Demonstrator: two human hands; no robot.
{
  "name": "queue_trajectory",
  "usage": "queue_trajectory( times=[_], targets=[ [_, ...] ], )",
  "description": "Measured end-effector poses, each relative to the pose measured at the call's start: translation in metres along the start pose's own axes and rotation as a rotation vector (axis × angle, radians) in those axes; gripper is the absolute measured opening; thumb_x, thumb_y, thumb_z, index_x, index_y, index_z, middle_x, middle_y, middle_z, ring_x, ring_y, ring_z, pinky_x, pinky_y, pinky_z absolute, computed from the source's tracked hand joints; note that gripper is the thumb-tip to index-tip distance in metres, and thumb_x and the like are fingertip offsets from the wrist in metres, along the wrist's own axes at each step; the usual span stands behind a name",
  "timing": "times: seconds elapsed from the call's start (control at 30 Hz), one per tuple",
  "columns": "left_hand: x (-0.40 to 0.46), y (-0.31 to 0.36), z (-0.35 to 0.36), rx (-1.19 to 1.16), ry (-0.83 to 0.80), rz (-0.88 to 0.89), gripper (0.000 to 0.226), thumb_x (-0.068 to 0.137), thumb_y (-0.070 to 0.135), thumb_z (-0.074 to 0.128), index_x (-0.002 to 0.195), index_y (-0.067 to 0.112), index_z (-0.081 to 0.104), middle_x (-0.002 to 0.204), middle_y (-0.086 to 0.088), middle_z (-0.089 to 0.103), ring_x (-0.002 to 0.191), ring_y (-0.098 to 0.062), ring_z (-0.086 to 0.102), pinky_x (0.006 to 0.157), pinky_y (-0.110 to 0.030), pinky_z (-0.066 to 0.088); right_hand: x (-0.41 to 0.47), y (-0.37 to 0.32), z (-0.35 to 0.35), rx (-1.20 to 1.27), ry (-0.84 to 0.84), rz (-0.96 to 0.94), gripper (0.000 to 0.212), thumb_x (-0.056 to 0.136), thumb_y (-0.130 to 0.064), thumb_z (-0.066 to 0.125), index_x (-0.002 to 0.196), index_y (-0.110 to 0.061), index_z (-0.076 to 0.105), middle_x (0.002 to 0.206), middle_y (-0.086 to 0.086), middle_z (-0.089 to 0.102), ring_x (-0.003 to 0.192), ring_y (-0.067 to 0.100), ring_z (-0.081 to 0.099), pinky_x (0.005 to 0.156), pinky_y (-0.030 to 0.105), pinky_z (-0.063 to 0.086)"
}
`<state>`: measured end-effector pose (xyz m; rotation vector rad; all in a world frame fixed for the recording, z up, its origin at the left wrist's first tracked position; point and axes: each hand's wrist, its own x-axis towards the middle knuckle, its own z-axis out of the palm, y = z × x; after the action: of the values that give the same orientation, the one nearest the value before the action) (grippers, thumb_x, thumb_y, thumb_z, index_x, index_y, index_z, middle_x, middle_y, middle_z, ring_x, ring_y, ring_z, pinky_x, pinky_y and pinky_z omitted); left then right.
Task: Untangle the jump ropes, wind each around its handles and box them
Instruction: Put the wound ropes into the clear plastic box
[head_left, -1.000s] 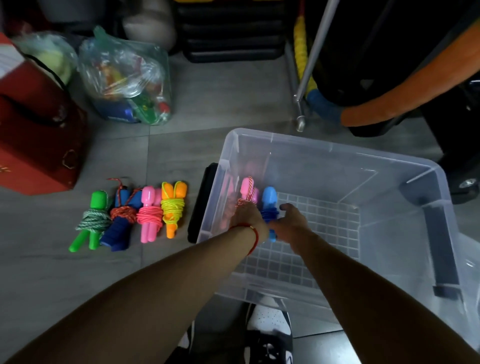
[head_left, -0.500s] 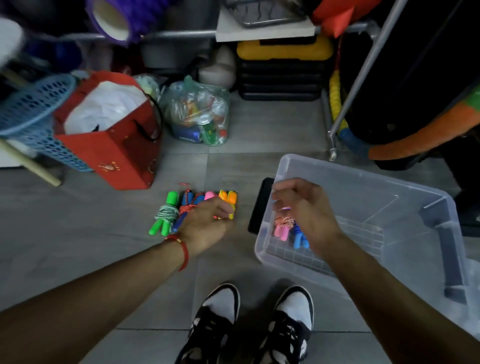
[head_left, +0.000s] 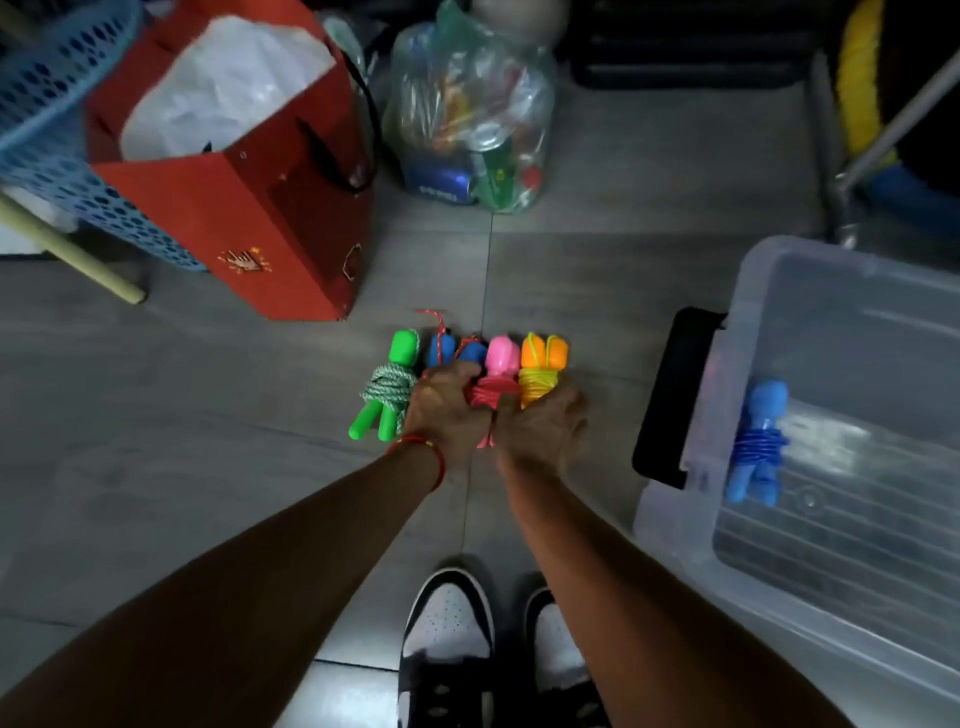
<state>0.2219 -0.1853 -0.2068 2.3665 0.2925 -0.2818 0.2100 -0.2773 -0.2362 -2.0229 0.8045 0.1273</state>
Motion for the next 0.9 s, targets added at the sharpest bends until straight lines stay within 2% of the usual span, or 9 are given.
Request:
queue_trajectory(
  times=[0.1,0.23,0.4,0.5,0.63,0.7,0.77,0.83,0.9],
  targets=[
    [0.019,-0.008,0.007,0.146,0.112,0.034,0.06,0.069,0.059,0.064,0.118,0.024,0.066,0.124,-0.009,0.061,0.115,-0.033,0.057,0.1,-0.043,0.047,0.021,0.01,0.02,0.011,0.044,-0.021,0.08,0.084,-0.033,0.069,0.152,-0.009,0.032,0.139,0.019,0.05,0.127,0.039,0.047,0.106,0.042,0.03],
    [0.032,-0.011,0.01,0.463,0.056,0.008,0.07,0.065,0.077,0.049,0.118,0.033,0.066,0.136,-0.007,0.046,0.129,-0.034,0.038,0.105,-0.045,0.037,0.04,0.02,0.028,-0.076,0.079,-0.032,0.078,0.085,-0.044,0.067,0.148,-0.01,0.037,0.125,0.02,0.056,0.116,0.041,0.053,0.095,0.043,0.039],
    [0.03,-0.013,0.038,0.641,-0.002,0.014,0.078,0.079,0.08,0.051,0.135,0.026,0.056,0.164,-0.011,0.014,0.151,-0.035,0.005,0.119,-0.058,0.011,0.047,0.03,0.019,-0.022,-0.006,-0.089,0.055,0.082,-0.046,0.058,0.13,-0.021,0.063,0.139,0.012,0.06,0.115,0.037,0.062,0.094,0.045,0.05],
    [0.036,-0.019,0.039,0.566,-0.031,0.085,0.077,0.076,0.073,0.061,0.135,0.022,0.058,0.163,-0.012,0.018,0.153,-0.033,-0.001,0.122,-0.055,0.004,0.042,0.033,0.011,0.248,-0.06,0.039,0.048,0.074,-0.032,0.07,0.117,-0.012,0.063,0.125,0.013,0.069,0.11,0.038,0.067,0.088,0.049,0.055],
    [0.019,-0.027,0.025,0.328,-0.019,0.25,0.076,0.071,0.069,0.047,0.11,0.008,0.071,0.149,-0.021,0.043,0.15,-0.04,0.014,0.124,-0.043,0.006,0.021,0.032,0.009,0.757,-0.146,0.106,0.058,0.073,-0.021,0.072,0.127,-0.016,0.054,0.135,0.016,0.063,0.113,0.045,0.064,0.092,0.063,0.051],
    [0.001,-0.026,0.01,0.168,0.037,0.291,0.067,0.071,0.06,0.056,0.102,0.002,0.072,0.136,-0.022,0.054,0.143,-0.041,0.031,0.122,-0.042,0.018,0.002,0.027,0.003,0.78,-0.178,0.075,0.059,0.073,-0.03,0.073,0.127,-0.021,0.05,0.129,0.009,0.063,0.092,0.034,0.066,0.081,0.055,0.053],
    [-0.022,-0.024,-0.013,-0.001,0.057,0.287,0.055,0.073,0.049,0.068,0.106,0.005,0.069,0.116,-0.009,0.064,0.121,-0.024,0.056,0.11,-0.032,0.038,-0.024,0.016,-0.013,0.821,-0.229,0.085,0.063,0.075,-0.025,0.071,0.128,-0.004,0.043,0.107,0.015,0.058,0.068,0.018,0.054,0.068,0.041,0.05],
    [-0.048,-0.016,-0.039,-0.218,0.043,0.201,0.048,0.072,0.034,0.079,0.112,0.016,0.062,0.101,0.005,0.065,0.092,-0.004,0.063,0.088,-0.017,0.049,-0.053,-0.005,-0.038,0.819,-0.353,0.071,0.047,0.079,-0.016,0.066,0.117,0.004,0.045,0.082,0.02,0.058,0.051,0.02,0.05,0.053,0.035,0.048],
    [-0.072,-0.008,-0.061,-0.449,-0.001,0.107,0.05,0.075,0.019,0.084,0.118,0.014,0.06,0.104,-0.003,0.068,0.087,-0.012,0.064,0.081,-0.022,0.055,-0.077,-0.022,-0.064,0.73,-0.484,0.017,0.02,0.084,-0.006,0.067,0.096,0.001,0.053,0.074,0.024,0.058,0.055,0.031,0.055,0.051,0.045,0.052]
  ],
)
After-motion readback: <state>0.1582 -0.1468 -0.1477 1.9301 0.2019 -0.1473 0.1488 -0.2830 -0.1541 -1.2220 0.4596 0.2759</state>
